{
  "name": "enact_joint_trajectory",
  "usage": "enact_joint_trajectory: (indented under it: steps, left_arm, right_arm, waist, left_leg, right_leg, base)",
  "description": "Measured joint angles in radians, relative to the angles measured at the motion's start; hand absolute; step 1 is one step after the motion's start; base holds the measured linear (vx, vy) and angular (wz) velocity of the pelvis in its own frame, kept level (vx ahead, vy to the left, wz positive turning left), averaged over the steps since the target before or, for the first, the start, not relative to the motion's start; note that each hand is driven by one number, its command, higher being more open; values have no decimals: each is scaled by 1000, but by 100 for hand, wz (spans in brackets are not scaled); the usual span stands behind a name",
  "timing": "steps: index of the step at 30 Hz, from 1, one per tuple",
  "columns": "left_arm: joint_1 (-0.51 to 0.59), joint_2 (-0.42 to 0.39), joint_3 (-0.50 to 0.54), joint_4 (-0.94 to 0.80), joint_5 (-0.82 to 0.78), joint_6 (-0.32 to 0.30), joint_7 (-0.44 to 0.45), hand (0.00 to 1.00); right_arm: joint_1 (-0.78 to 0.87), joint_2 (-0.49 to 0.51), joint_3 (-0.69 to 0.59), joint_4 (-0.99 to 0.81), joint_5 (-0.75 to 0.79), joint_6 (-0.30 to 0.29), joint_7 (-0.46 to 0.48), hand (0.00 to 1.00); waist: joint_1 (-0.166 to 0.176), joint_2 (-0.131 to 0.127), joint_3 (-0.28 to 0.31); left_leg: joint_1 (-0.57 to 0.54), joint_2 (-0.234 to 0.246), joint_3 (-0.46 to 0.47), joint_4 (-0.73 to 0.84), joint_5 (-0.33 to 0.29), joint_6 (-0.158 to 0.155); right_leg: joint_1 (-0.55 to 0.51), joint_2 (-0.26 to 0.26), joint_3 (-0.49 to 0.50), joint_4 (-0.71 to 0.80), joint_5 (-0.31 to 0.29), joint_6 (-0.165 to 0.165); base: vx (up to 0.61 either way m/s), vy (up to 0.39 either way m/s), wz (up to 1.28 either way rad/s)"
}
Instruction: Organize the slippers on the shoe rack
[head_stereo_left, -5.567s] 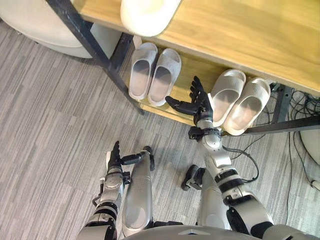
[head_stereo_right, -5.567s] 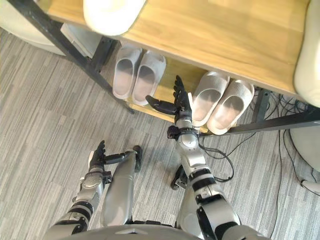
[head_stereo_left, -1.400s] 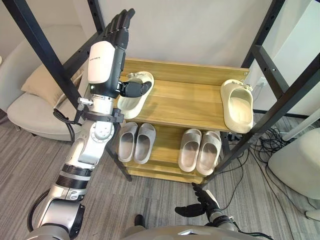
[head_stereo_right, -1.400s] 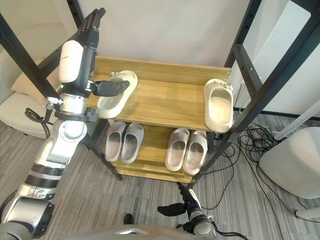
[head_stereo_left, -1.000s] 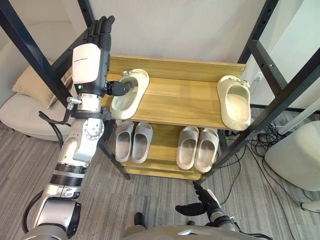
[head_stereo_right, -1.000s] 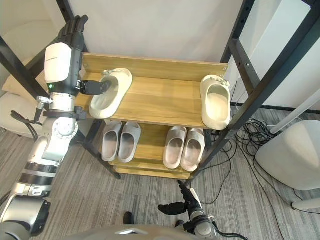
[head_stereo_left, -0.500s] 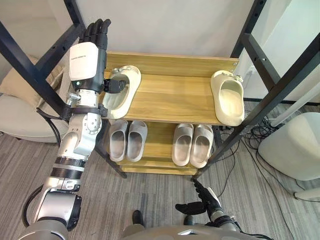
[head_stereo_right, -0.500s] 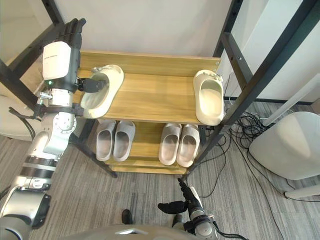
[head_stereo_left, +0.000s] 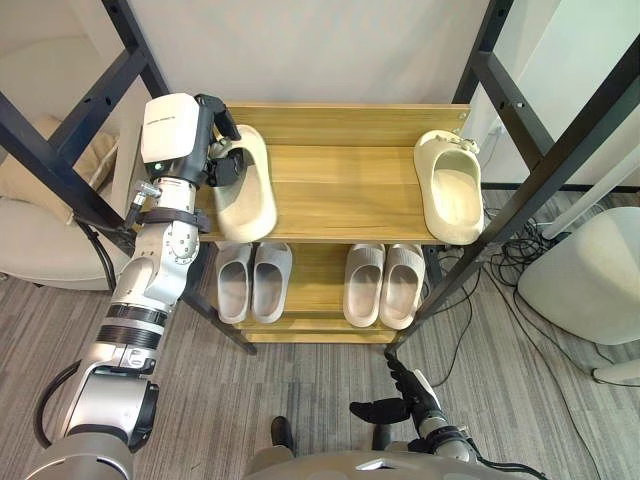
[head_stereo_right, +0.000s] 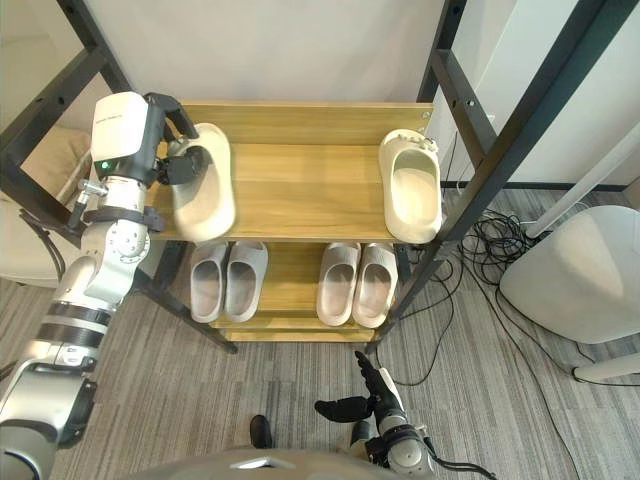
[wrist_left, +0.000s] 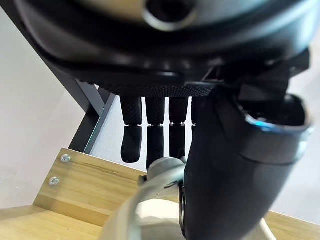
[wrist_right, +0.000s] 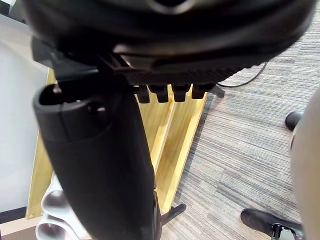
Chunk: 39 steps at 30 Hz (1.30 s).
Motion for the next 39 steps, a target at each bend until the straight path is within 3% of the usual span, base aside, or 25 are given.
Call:
enact_joint_trajectory:
  steps: [11, 17, 28, 39]
  left_arm:
    - [0, -9, -59, -3, -38, -3, -6, 0]
    - [-20, -128, -160, -78, -77, -3, -23, 0]
    - [-146, -203, -237, -84, -109, -11, -43, 0]
    - [-204, -209, -232, -16, -106, 17, -35, 0]
  right_arm:
    - [-9, 2, -2, 9, 1, 0, -5, 100]
    - [-12, -2, -2, 8, 1, 2, -5, 100]
    - [-24, -14, -27, -31, 11, 3, -16, 100]
    - [-23, -12, -43, -49, 12, 3, -26, 100]
  waist:
    - [-1, 6, 4]
    - [-6, 12, 7]
    - [-62, 51, 30]
    - [-84, 61, 35]
  left_leg:
    - [1, -1, -3, 0, 0, 0]
    - [2, -5, -5, 0, 0, 0]
    - [4, 2, 34, 0, -1, -1]
    - [-1, 5, 56, 0, -12, -5]
  right_leg:
    - [3, -1, -2, -3, 1, 0]
    - [6, -6, -2, -2, 2, 1]
    - [-25, -2, 53, -3, 16, 1]
    - [-53, 2, 98, -15, 37, 2]
  base:
    - [-3, 1, 0]
    - [0, 0, 1]
    - [-10, 1, -15]
    - [-23, 11, -12]
